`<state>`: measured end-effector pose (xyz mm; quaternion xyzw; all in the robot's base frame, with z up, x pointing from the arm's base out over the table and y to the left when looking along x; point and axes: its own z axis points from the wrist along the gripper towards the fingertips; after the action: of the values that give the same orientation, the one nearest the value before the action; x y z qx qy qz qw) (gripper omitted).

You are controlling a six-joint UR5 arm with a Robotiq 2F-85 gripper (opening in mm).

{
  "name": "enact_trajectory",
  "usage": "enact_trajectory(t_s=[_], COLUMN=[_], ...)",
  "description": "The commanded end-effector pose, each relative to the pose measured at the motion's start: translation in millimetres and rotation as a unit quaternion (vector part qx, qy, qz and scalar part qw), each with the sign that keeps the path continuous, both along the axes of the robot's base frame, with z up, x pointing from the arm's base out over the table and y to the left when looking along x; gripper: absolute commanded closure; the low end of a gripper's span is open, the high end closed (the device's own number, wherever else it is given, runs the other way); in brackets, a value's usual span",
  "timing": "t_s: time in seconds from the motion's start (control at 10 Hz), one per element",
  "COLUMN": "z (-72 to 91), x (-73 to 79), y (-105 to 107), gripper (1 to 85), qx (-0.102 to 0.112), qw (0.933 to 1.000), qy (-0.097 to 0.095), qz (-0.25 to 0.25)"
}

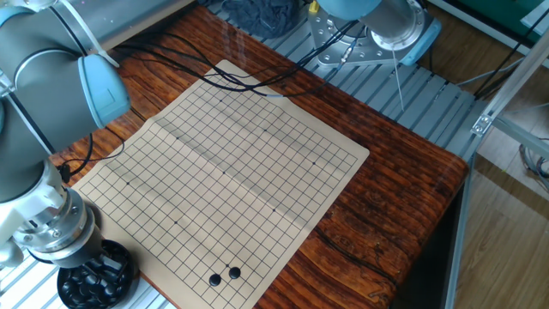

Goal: Play the first move as black on the 3-4 point in the upper right corner of the Go board

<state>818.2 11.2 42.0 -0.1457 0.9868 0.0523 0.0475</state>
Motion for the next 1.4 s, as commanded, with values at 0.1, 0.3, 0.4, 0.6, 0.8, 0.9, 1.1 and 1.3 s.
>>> enact_trajectory(t_s=[0.1,0.3,0.4,0.6,0.8,0.9,1.1,1.3], z=[1.3,1.0,0.9,0.5,0.4,-0.1,-1.3,-1.4], x=[1.1,1.6,2.1,3.4,6.2,7.6,8.7,8.1], y=[-1.3,-0.8,-0.4,-2.4,-5.5,-6.7,-7.9,-6.1], gripper=[53.3,53.3,53.3,53.3,53.3,53.3,53.7,54.0], qx=[0.004,0.006,0.007,0.003,-0.004,-0.006,-0.008,-0.004], qw=[1.0000,1.0000,1.0000,1.0000,0.9999,0.9999,0.9998,0.9999], qy=[-0.003,-0.004,-0.004,-0.007,-0.012,-0.015,-0.016,-0.015], qz=[-0.003,-0.001,-0.001,0.000,0.002,0.001,-0.003,0.000])
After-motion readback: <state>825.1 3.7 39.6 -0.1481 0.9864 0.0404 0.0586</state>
